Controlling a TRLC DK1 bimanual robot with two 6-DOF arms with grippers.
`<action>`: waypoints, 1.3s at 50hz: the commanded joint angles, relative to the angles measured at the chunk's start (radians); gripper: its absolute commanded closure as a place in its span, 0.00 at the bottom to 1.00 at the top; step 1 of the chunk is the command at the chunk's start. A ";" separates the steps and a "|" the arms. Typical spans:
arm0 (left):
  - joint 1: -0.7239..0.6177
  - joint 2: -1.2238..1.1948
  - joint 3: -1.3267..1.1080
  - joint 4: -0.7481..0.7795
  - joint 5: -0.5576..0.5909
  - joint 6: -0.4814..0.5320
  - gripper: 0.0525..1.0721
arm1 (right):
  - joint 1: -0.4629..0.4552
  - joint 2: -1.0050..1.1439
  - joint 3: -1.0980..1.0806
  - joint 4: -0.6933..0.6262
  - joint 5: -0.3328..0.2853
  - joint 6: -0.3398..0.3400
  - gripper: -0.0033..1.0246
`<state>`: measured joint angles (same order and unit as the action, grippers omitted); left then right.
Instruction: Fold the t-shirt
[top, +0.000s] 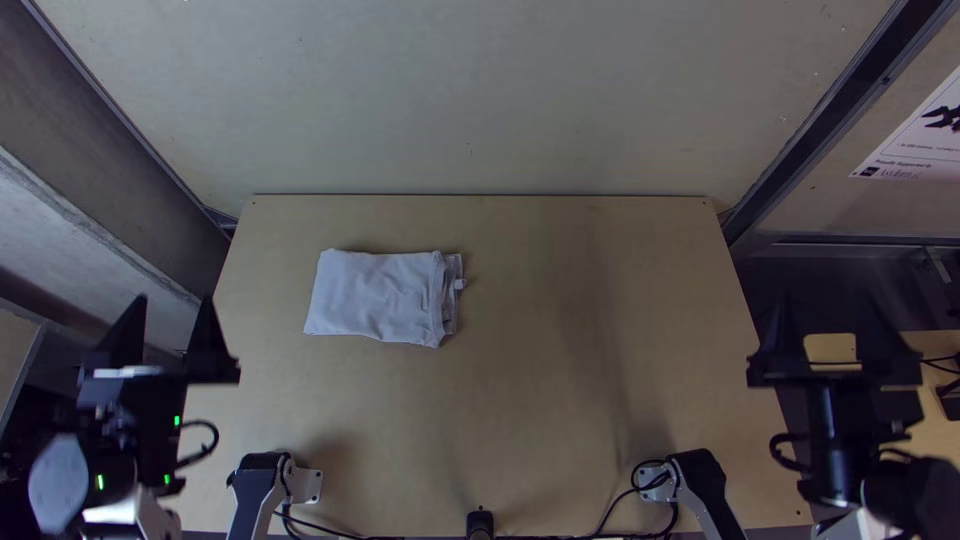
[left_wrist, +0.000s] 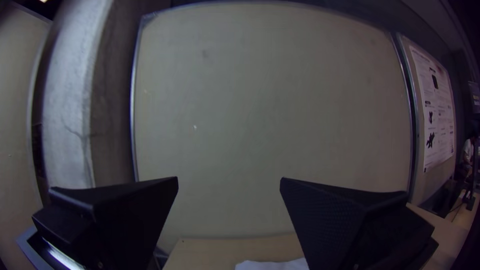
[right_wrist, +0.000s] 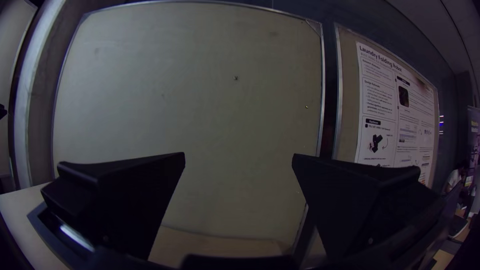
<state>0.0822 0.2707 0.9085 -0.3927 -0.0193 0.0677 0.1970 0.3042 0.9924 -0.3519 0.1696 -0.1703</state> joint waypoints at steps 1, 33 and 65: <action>0.041 -0.119 -0.068 0.032 -0.001 -0.022 0.04 | 0.021 -0.131 -0.089 0.028 0.008 -0.020 0.04; 0.091 -0.275 -0.622 0.313 0.016 -0.003 0.04 | 0.042 -0.310 -0.730 0.329 0.010 0.132 0.04; 0.070 -0.269 -0.850 0.207 0.024 0.012 0.04 | 0.099 -0.307 -0.989 0.378 0.002 0.209 0.04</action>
<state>0.1471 0.0120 0.0921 -0.1371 -0.0006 0.0650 0.2943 0.0006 0.0193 0.0303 0.1688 0.0196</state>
